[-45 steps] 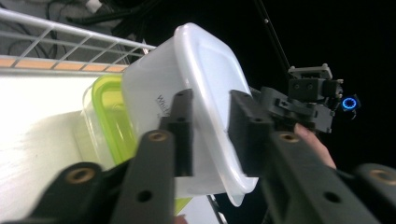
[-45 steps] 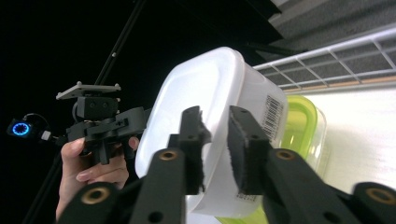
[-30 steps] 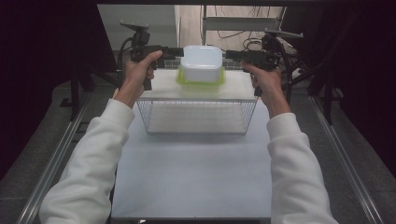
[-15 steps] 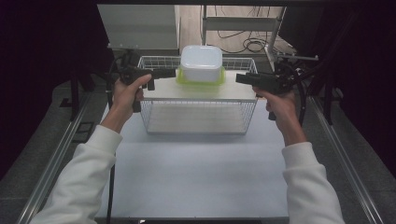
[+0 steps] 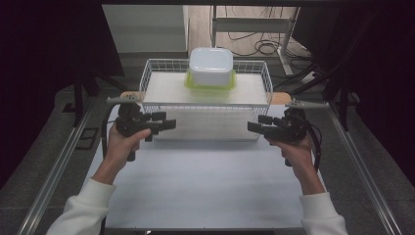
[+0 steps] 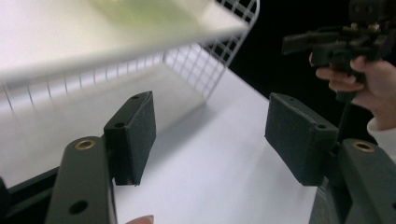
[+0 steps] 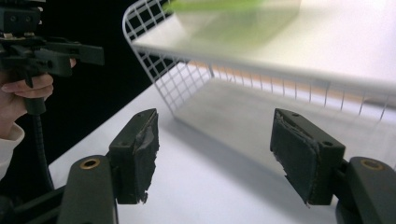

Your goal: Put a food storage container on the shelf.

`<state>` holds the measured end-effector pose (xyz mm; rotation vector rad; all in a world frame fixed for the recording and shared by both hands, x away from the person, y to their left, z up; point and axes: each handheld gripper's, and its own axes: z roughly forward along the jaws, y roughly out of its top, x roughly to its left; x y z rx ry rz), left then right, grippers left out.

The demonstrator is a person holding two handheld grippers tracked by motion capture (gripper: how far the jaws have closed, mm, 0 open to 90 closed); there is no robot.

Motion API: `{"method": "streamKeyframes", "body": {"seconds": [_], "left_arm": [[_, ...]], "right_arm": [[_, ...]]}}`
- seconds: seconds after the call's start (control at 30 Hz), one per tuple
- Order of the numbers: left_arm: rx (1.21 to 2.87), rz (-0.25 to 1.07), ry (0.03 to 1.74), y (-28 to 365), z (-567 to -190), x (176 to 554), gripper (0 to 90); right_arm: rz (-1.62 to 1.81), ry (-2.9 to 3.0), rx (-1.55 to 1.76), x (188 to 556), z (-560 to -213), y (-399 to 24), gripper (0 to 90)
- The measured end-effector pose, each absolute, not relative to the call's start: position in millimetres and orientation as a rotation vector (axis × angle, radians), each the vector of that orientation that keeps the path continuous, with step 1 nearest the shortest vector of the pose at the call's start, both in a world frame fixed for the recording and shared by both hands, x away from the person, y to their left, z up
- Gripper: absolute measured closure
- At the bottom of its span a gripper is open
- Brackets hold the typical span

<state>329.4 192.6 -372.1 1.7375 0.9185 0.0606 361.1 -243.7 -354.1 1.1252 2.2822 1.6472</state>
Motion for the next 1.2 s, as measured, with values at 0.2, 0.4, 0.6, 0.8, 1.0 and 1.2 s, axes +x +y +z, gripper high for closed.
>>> {"method": "streamKeyframes", "body": {"seconds": [0.2,0.4,0.6,0.8,1.0,1.2], "left_arm": [[1.794,0.023,0.985,195.1,-414.2,308.6,32.0],[1.863,-0.002,1.035,195.2,-445.9,299.9,31.4],[1.922,-0.008,1.073,192.6,-466.4,297.7,31.3],[1.938,-0.001,1.067,188.5,-467.2,296.7,31.3],[1.942,0.008,1.068,191.3,-465.8,295.8,31.3],[1.940,0.003,1.071,191.2,-465.5,295.8,30.5]], "right_arm": [[1.575,2.332,1.153,340.3,-388.7,-248.8,31.0],[1.506,2.381,1.191,322.1,-432.0,-248.3,29.5],[1.428,2.437,1.215,318.7,-454.5,-249.5,27.9],[1.422,2.419,1.212,318.1,-457.3,-252.6,27.8],[1.393,2.430,1.191,317.8,-456.7,-253.3,27.2],[1.382,2.438,1.194,317.9,-458.3,-255.1,24.1]]}}
